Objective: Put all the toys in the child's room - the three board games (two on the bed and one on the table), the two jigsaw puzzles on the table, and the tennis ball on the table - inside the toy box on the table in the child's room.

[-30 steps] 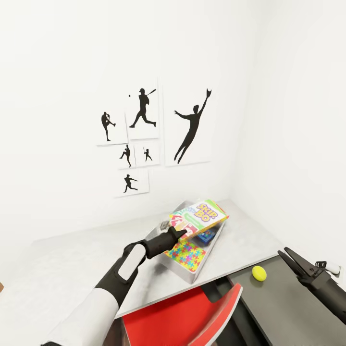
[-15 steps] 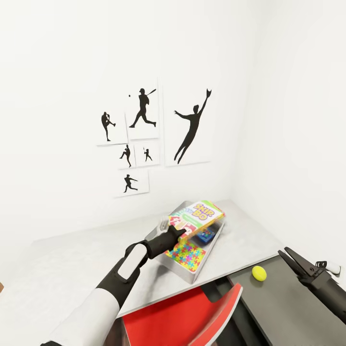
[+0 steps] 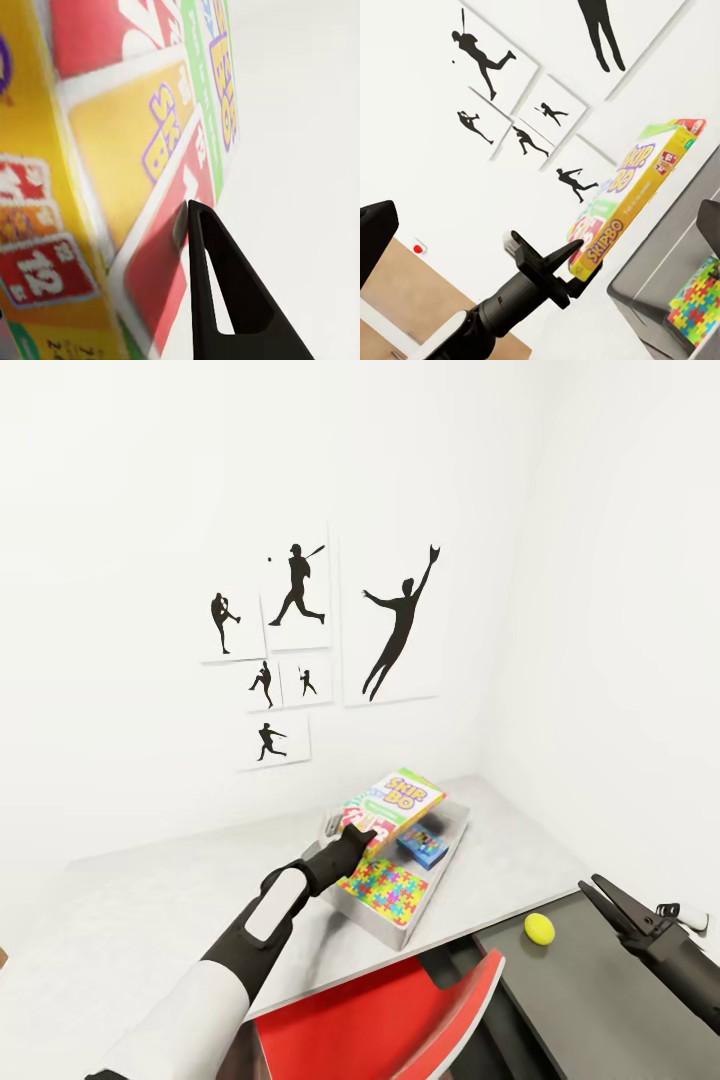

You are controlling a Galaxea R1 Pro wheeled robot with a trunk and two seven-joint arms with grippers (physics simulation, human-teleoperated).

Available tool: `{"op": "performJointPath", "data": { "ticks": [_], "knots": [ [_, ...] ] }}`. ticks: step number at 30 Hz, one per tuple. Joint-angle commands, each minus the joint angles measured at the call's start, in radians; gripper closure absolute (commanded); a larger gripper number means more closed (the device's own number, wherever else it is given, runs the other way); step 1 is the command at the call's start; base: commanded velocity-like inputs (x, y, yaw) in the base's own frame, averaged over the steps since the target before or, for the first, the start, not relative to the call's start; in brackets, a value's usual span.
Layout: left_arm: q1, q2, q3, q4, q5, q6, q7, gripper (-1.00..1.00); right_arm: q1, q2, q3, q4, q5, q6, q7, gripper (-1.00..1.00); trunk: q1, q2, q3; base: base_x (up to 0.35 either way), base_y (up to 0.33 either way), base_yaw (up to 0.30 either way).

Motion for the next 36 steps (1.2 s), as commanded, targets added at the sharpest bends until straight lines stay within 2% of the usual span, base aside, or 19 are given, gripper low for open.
{"op": "performJointPath", "data": {
  "ticks": [1,5,8,11,12,15,17,29,36],
  "knots": [
    [-0.001,0.000,-0.002,0.000,0.008,0.003,0.001,1.00,-0.001,0.000,0.000,0.000,-0.004,0.006,0.001,-1.00,0.001,-0.002,-0.002,0.000,0.000,0.000],
    [-0.001,0.000,-0.024,0.000,0.015,-0.011,0.019,1.00,-0.001,0.000,0.000,0.000,-0.004,0.006,0.001,-1.00,0.001,-0.002,-0.002,0.000,0.000,0.000],
    [-0.001,0.000,-0.048,-0.001,0.018,-0.051,0.048,1.00,0.000,0.000,0.000,0.000,-0.004,0.006,0.001,-1.00,0.001,-0.002,-0.002,0.000,0.000,0.000],
    [-0.001,0.000,-0.099,-0.002,0.021,-0.081,0.080,1.00,-0.001,0.000,-0.001,0.000,-0.004,0.006,0.001,-1.00,0.001,-0.002,-0.002,0.000,0.000,0.000],
    [-0.001,0.000,-0.106,-0.003,0.023,-0.083,0.083,1.00,-0.001,-0.001,-0.001,0.001,-0.004,0.006,0.001,-1.00,0.001,-0.002,-0.002,0.000,0.000,0.000],
    [-0.001,0.000,-0.128,-0.003,0.057,-0.090,0.090,1.00,-0.001,-0.001,-0.001,0.001,-0.004,0.006,0.001,-1.00,0.001,-0.002,-0.002,0.000,0.000,0.000],
    [-0.001,0.000,-0.135,-0.003,0.079,-0.090,0.092,1.00,-0.001,-0.001,-0.001,0.001,-0.005,0.006,0.001,-1.00,0.001,-0.002,-0.002,0.000,0.000,0.000],
    [-0.001,0.000,-0.156,-0.003,0.105,-0.091,0.096,1.00,-0.001,-0.002,-0.001,0.001,-0.005,0.006,0.001,-1.00,0.001,-0.002,-0.002,0.000,0.000,0.000],
    [-0.001,0.000,-0.157,-0.003,0.148,-0.092,0.121,1.00,-0.001,-0.003,-0.001,0.002,-0.005,0.006,0.001,-1.00,0.001,-0.002,-0.002,0.000,0.000,0.000]
  ]
}}
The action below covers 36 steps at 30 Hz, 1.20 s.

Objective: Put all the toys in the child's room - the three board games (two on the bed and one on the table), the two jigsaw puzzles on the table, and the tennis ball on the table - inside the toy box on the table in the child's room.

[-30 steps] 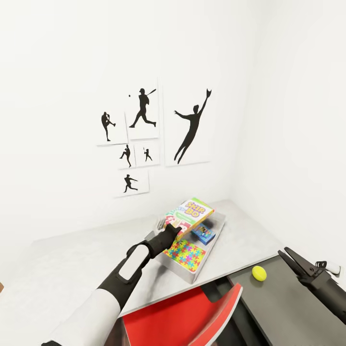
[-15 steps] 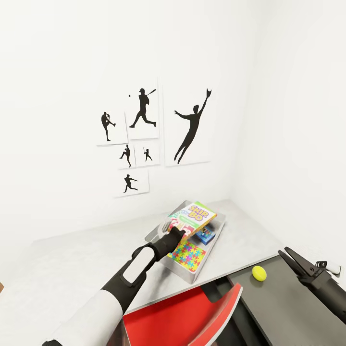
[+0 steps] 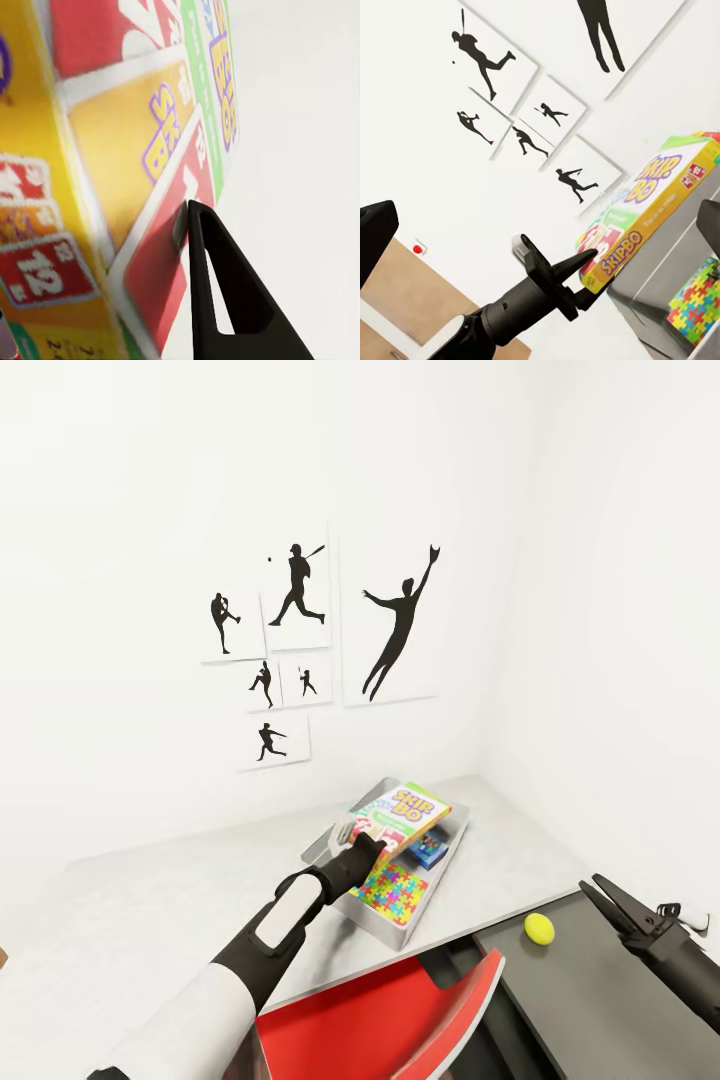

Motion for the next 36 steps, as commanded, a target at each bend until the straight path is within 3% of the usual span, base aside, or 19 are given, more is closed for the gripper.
{"op": "performJointPath", "data": {
  "ticks": [1,7,8,32,34,36],
  "knots": [
    [-0.001,0.000,0.000,0.000,0.009,0.002,0.005,1.00,-0.001,0.000,-0.001,0.000,-0.004,0.006,0.001,-1.00,0.001,-0.002,-0.002,0.000,0.000,0.000],
    [-0.001,0.000,0.000,0.001,0.013,0.002,0.016,1.00,-0.001,0.000,-0.001,0.000,-0.004,0.006,0.001,-1.00,0.001,-0.002,-0.002,0.000,0.000,0.000],
    [-0.002,0.000,0.000,0.001,0.013,0.002,0.017,-1.00,-0.001,0.000,-0.001,0.000,-0.004,0.006,0.001,-1.00,0.001,-0.002,-0.002,0.000,0.000,0.000],
    [-0.001,0.000,0.000,-0.013,0.015,0.016,0.015,-1.00,-0.001,0.000,-0.001,0.000,-0.004,0.006,0.001,-1.00,0.001,-0.002,-0.002,0.000,0.000,0.000],
    [-0.001,0.000,-0.002,-0.043,0.015,0.035,0.015,-1.00,-0.001,-0.001,-0.001,0.000,-0.004,0.006,0.001,-1.00,0.001,-0.002,-0.002,0.000,0.000,0.000],
    [-0.001,0.000,-0.003,-0.079,0.015,0.116,0.012,-1.00,-0.001,-0.002,-0.001,0.000,-0.004,0.006,0.001,-1.00,0.001,-0.002,-0.002,0.000,0.000,0.000]
  ]
}}
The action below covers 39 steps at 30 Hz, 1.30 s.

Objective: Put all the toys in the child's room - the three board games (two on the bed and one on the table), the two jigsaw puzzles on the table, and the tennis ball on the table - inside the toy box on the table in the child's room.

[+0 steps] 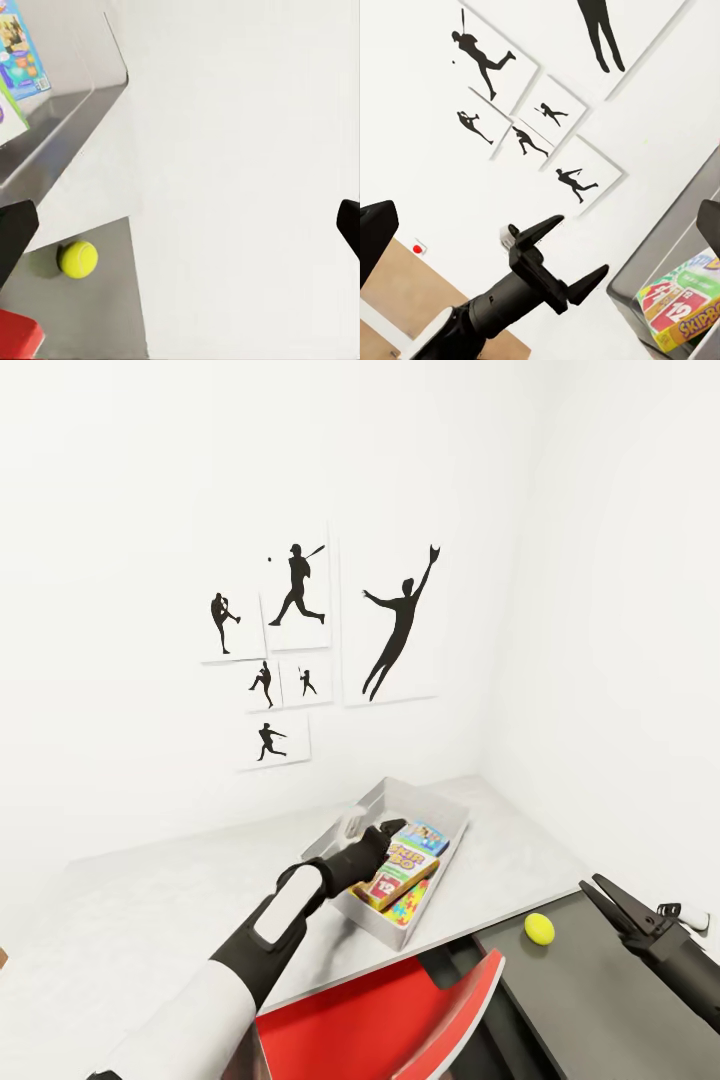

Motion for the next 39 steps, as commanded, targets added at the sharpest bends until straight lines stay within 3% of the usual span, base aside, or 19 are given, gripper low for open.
{"op": "performJointPath", "data": {
  "ticks": [1,2,5,8,9,13,17,18,19,20,23,24,28,31,34,39],
  "knots": [
    [-0.001,0.000,0.000,-0.007,0.004,0.029,-0.003,-1.00,-0.001,0.000,-0.001,0.000,-0.004,0.006,0.001,-1.00,0.001,-0.002,-0.002,0.000,0.000,0.000],
    [-0.001,0.000,0.001,-0.038,0.003,0.120,-0.005,-1.00,-0.001,0.000,-0.001,0.000,-0.004,0.006,0.001,-1.00,0.001,-0.002,-0.002,0.000,0.000,0.000],
    [0.000,0.000,0.003,-0.117,0.002,0.277,-0.007,-1.00,-0.001,0.000,-0.001,0.000,-0.004,0.006,0.001,-1.00,0.001,-0.002,-0.002,0.000,0.000,0.000],
    [0.000,0.000,0.004,-0.192,0.001,0.382,-0.007,-1.00,-0.001,0.000,-0.001,0.000,-0.004,0.007,0.001,-1.00,0.001,-0.002,-0.002,0.000,0.000,0.000],
    [0.000,0.016,0.004,-0.211,0.001,0.405,-0.007,-1.00,-0.001,0.000,-0.001,0.000,-0.004,0.007,0.001,-1.00,0.001,-0.002,-0.002,0.000,0.000,0.000],
    [0.000,0.109,0.005,-0.290,0.003,0.491,-0.008,-1.00,-0.001,0.000,-0.001,0.000,-0.005,0.007,0.002,-1.00,0.001,-0.002,-0.002,0.000,0.000,0.000],
    [0.001,0.226,0.009,-0.367,0.006,0.568,-0.009,-1.00,-0.001,0.000,-0.001,0.000,-0.005,0.007,0.002,-1.00,0.001,-0.002,-0.002,0.000,0.000,0.000],
    [0.002,0.291,0.011,-0.394,0.013,0.597,-0.010,-1.00,-0.001,0.000,-0.001,0.000,-0.005,0.007,0.002,-1.00,0.001,-0.002,-0.002,0.000,0.000,0.000],
    [0.002,0.324,0.012,-0.403,0.019,0.608,-0.012,-1.00,-0.001,0.000,-0.001,0.000,-0.005,0.007,0.002,-1.00,0.001,-0.002,-0.002,0.000,0.000,0.000],
    [0.005,0.389,0.014,-0.416,0.038,0.624,-0.020,-1.00,-0.001,0.000,-0.001,-0.001,-0.004,0.007,0.002,-1.00,0.001,-0.002,-0.002,0.000,0.000,0.000],
    [0.023,0.479,0.015,-0.427,0.076,0.636,-0.038,-1.00,-0.001,0.000,-0.001,-0.001,-0.004,0.006,0.002,-1.00,0.001,-0.002,-0.002,0.000,0.000,0.000],
    [0.044,0.533,0.017,-0.430,0.099,0.639,-0.051,-1.00,-0.001,0.001,-0.001,-0.001,-0.003,0.006,0.001,-1.00,0.001,-0.002,-0.002,0.000,0.000,0.000],
    [0.091,0.631,0.034,-0.433,0.127,0.639,-0.074,-1.00,-0.001,0.001,-0.001,-0.001,-0.003,0.006,0.001,-1.00,0.001,-0.002,-0.002,0.000,0.000,0.000],
    [0.121,0.689,0.057,-0.433,0.136,0.638,-0.091,-1.00,-0.001,0.002,-0.001,-0.001,-0.002,0.006,0.001,-1.00,0.001,-0.002,-0.002,0.000,0.000,0.000],
    [0.151,0.738,0.091,-0.418,0.142,0.640,-0.110,-1.00,-0.001,0.003,-0.001,-0.001,-0.002,0.006,0.001,-1.00,0.001,-0.002,-0.002,0.000,0.000,0.000],
    [0.168,0.784,0.166,-0.364,0.142,0.644,-0.129,-1.00,-0.001,0.004,-0.001,-0.001,-0.002,0.006,0.001,-1.00,0.001,-0.002,-0.002,0.000,0.000,0.000]
  ]
}}
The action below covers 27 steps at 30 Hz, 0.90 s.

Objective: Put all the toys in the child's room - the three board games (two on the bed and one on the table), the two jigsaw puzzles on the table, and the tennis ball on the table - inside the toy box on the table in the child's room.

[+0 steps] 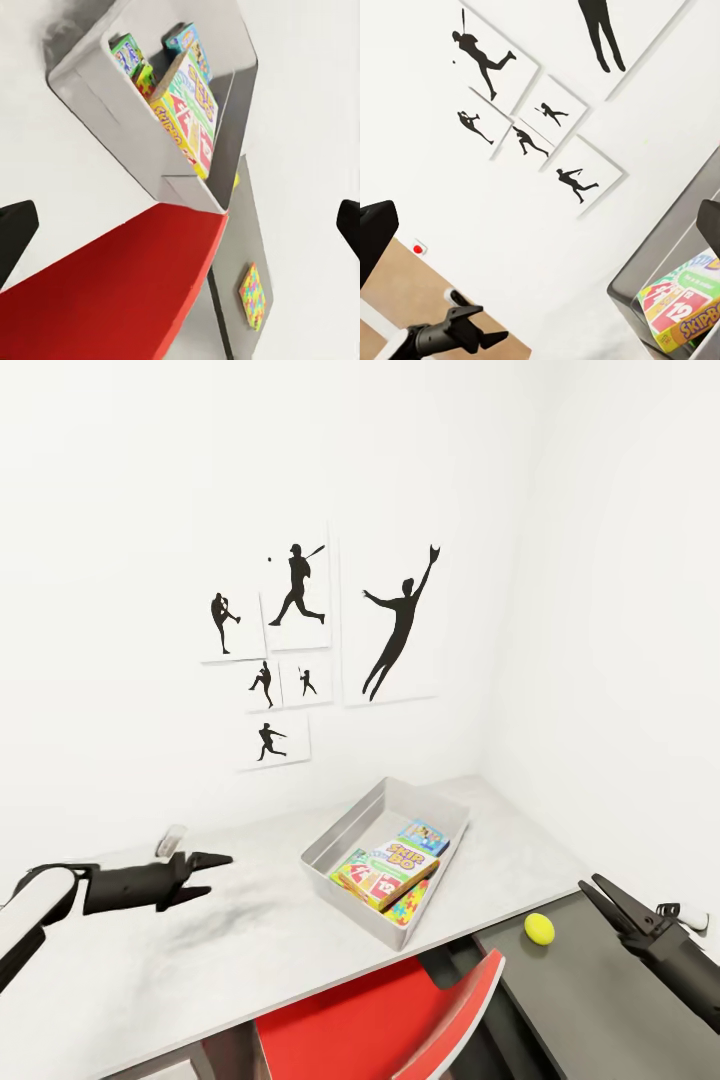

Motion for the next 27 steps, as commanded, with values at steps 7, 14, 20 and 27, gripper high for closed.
{"op": "performJointPath", "data": {
  "ticks": [7,14,20,27],
  "knots": [
    [0.004,0.029,0.047,0.073,-0.007,0.003,-0.018,-1.00,-0.001,0.000,0.000,0.000,-0.004,0.006,0.001,-1.00,0.001,-0.002,-0.002,0.000,0.000,0.000],
    [0.005,0.053,0.093,0.098,-0.010,0.005,-0.019,-1.00,-0.001,0.000,0.000,0.000,-0.003,0.006,0.001,-1.00,0.001,-0.002,-0.002,-0.001,0.000,0.000],
    [0.005,0.061,0.098,0.099,-0.010,0.005,-0.020,-1.00,-0.001,0.001,0.003,0.000,-0.003,0.006,0.001,-1.00,0.001,-0.002,-0.002,-0.080,0.055,0.000],
    [0.005,0.061,0.099,0.099,-0.009,0.005,-0.020,-1.00,-0.001,0.002,0.004,0.000,-0.003,0.006,0.000,-1.00,0.001,-0.002,-0.002,-0.134,0.082,0.000]
  ]
}}
